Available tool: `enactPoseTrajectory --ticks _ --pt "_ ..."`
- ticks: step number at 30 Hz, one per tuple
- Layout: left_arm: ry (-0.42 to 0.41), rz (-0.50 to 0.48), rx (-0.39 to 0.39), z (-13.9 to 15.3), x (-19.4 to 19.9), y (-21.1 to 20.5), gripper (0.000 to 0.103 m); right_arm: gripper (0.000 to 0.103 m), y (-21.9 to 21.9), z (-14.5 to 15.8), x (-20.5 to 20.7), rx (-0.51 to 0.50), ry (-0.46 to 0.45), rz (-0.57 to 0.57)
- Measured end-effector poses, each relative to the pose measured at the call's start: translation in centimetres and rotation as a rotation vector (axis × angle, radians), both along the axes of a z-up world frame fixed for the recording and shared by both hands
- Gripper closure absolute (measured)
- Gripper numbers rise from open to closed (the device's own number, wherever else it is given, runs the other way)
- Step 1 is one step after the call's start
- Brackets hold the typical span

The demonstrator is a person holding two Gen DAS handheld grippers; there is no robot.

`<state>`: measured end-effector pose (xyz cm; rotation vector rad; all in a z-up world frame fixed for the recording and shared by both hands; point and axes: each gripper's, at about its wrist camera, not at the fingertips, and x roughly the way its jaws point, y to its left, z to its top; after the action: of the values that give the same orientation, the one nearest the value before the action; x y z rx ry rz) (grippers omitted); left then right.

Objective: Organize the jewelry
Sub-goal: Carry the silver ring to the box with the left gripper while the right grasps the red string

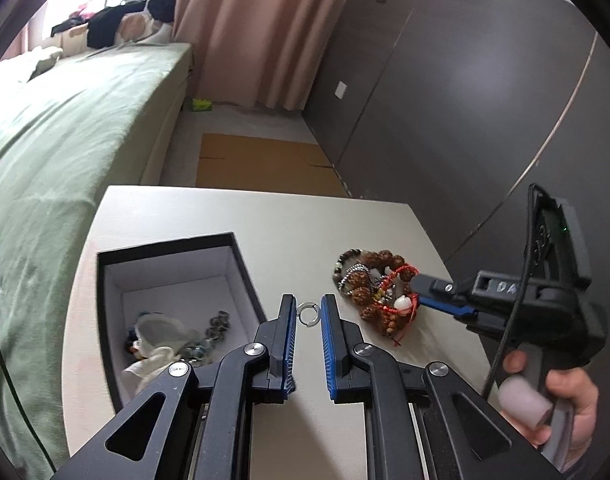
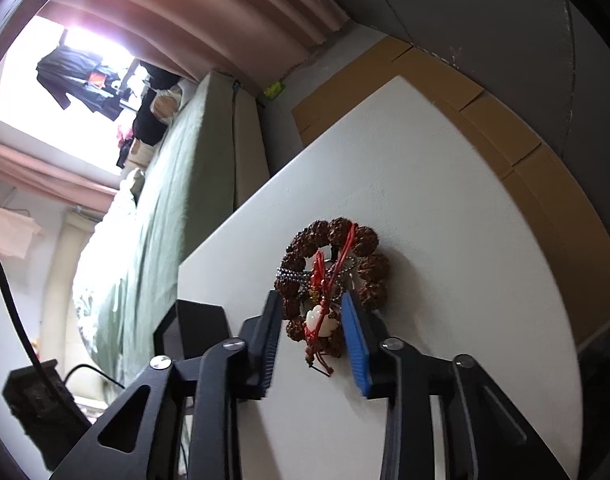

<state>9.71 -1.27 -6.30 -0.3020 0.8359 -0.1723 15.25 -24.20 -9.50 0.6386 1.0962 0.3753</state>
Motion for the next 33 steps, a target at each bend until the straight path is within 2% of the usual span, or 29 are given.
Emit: enactPoseTrajectory --ticks 4,7,14,18,20,22,29,30,31,33 --pt "-0.006 0.009 -0.01 0.2 -0.4 0.6 0.09 0.097 1.0 -0.3 0.1 -0.031 -0.008 0.009" --pt "-0.022 0.023 -0.018 0.7 -0.7 1.4 0.09 0.1 1.1 0.5 -0.3 -0.04 -0.05 0.0" --pt "-0.043 0.072 -0.038 1.6 -1.4 3.5 0.09 0.101 0.8 3.2 -1.6 0.058 -0.149 0.013" --pt "-0.047 0.089 -0.042 1.8 -1.7 4.3 0.09 0.1 1.0 4.1 -2.0 -0.008 -0.159 -0.02" --pt "-0.048 0.098 -0.044 1.9 -1.8 4.6 0.09 0.093 0.7 3.5 -1.6 -0.029 -0.111 -0.036" --pt "-0.049 0.105 -0.047 1.9 -1.8 5.0 0.09 0.063 0.3 2.4 -1.0 -0.037 -0.077 -0.038" --pt "-0.039 0.132 -0.07 1.6 -1.5 6.3 0.09 0.063 0.9 0.1 0.0 -0.051 -0.036 -0.042" --pt "-0.035 0.134 -0.075 1.5 -1.5 6.4 0.09 0.071 1.0 -0.3 0.2 -0.054 -0.024 -0.042" --pt "-0.031 0.134 -0.084 1.4 -1.4 6.7 0.09 0.097 1.1 -0.7 0.3 -0.055 -0.014 -0.049" --pt "-0.022 0.136 -0.1 1.2 -1.2 7.0 0.09 0.096 1.1 -0.6 0.2 -0.043 -0.022 -0.052"
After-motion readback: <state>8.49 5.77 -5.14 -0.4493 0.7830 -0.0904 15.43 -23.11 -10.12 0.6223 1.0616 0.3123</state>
